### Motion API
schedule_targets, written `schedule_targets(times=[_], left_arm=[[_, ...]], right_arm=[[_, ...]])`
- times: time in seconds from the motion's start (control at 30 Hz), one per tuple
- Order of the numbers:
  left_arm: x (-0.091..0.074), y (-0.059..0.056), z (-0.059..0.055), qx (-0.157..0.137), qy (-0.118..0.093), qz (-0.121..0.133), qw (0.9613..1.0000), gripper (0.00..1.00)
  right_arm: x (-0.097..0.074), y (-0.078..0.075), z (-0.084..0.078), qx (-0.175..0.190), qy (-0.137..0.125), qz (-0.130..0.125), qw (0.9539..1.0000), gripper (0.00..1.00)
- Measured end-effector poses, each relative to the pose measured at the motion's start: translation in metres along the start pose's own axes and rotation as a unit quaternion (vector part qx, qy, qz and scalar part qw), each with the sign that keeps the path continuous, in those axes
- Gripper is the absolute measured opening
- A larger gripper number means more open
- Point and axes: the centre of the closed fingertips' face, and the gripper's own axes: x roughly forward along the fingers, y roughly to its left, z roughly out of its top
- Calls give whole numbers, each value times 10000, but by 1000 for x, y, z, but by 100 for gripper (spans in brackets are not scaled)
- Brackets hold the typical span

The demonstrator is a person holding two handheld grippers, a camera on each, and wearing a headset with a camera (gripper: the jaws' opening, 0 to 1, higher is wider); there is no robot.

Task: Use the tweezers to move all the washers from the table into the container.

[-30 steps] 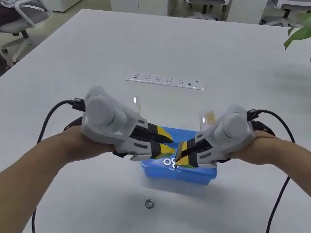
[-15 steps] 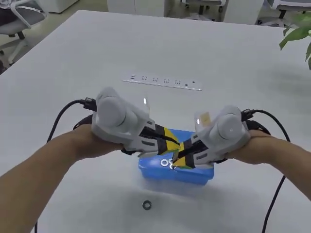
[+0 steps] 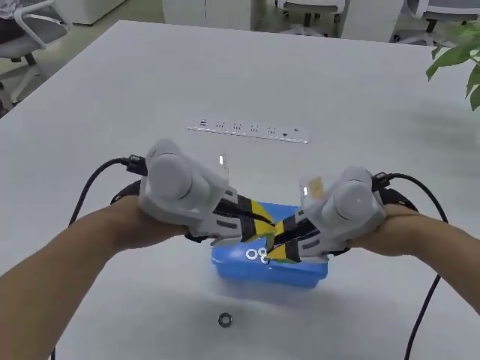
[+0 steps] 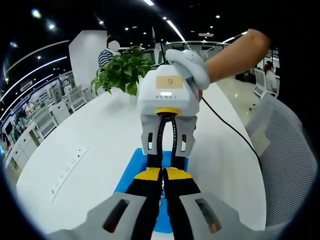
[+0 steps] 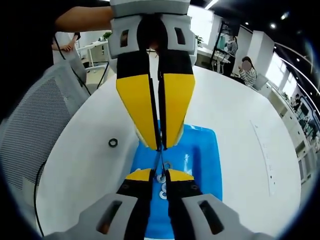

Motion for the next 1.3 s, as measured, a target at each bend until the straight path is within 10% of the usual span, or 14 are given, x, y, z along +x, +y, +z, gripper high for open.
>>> schedule_targets(times=[1.3], left_arm=[[-34, -16, 27, -93, 2, -22, 10000, 5]], right_arm=[[-62, 11, -5, 869, -165, -861, 9923, 42]])
